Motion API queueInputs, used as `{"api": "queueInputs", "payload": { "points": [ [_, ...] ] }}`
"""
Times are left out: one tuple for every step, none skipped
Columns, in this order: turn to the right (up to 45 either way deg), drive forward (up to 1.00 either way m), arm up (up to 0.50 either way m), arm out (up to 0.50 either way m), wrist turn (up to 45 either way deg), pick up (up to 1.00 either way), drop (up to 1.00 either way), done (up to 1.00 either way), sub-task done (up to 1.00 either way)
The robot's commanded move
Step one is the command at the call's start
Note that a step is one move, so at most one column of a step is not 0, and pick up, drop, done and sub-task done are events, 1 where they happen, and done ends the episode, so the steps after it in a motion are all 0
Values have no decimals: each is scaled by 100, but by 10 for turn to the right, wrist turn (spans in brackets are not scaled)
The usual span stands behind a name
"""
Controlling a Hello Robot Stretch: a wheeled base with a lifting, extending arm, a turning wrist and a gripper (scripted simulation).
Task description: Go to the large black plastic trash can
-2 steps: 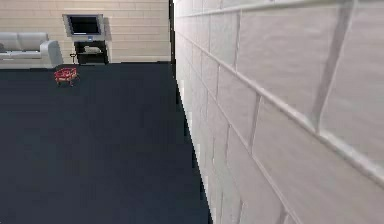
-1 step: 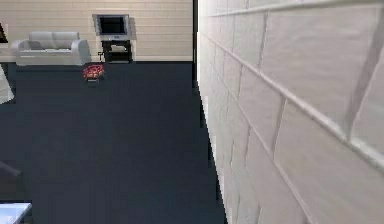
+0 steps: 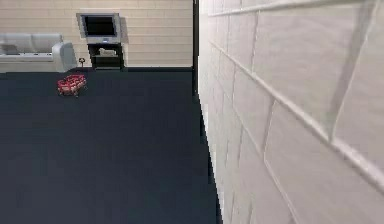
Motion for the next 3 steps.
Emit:
{"api": "queueInputs", "payload": {
  "points": [
    [0, 100, 0, 0, 0, 0, 0, 0, 0],
    [0, 100, 0, 0, 0, 0, 0, 0, 0],
    [-30, 0, 0, 0, 0, 0, 0, 0, 0]
  ]
}}
